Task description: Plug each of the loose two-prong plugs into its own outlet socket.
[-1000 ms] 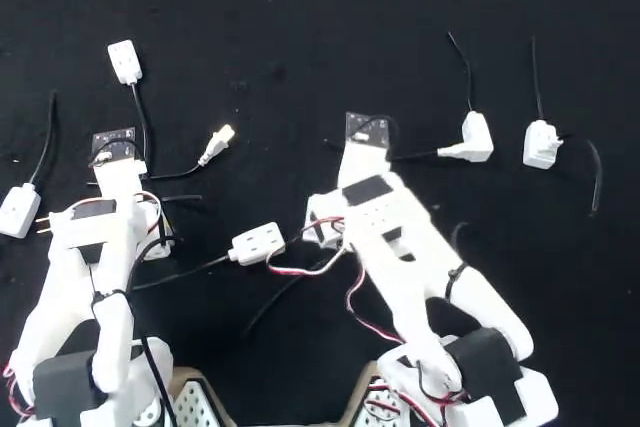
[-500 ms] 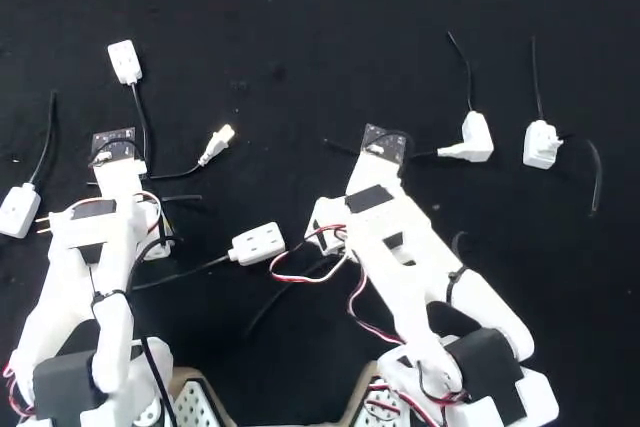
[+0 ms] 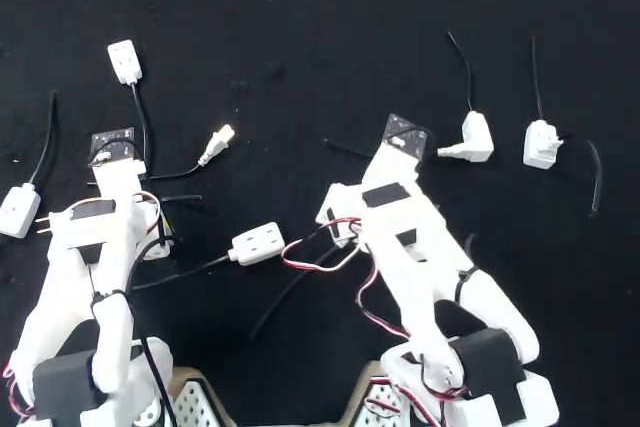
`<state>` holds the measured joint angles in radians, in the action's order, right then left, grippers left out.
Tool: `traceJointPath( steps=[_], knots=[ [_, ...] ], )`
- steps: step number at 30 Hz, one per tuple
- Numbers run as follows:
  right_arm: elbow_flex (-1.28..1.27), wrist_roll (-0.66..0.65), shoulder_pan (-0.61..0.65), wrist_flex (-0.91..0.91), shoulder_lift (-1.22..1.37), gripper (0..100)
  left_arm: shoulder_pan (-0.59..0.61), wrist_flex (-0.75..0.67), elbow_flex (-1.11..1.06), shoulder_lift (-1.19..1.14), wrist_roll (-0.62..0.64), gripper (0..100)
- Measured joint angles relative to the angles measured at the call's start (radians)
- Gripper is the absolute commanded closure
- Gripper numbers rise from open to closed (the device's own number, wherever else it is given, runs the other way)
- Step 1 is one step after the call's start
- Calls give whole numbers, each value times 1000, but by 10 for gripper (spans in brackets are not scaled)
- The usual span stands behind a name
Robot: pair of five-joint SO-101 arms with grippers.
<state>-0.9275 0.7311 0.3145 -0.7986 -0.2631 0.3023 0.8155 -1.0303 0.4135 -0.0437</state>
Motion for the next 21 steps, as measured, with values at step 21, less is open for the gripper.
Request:
traceJointPath(
  steps=[21],
  knots=[
    [143, -11, -20, -49, 233, 984, 0, 0, 0, 6, 0, 855]
  ],
)
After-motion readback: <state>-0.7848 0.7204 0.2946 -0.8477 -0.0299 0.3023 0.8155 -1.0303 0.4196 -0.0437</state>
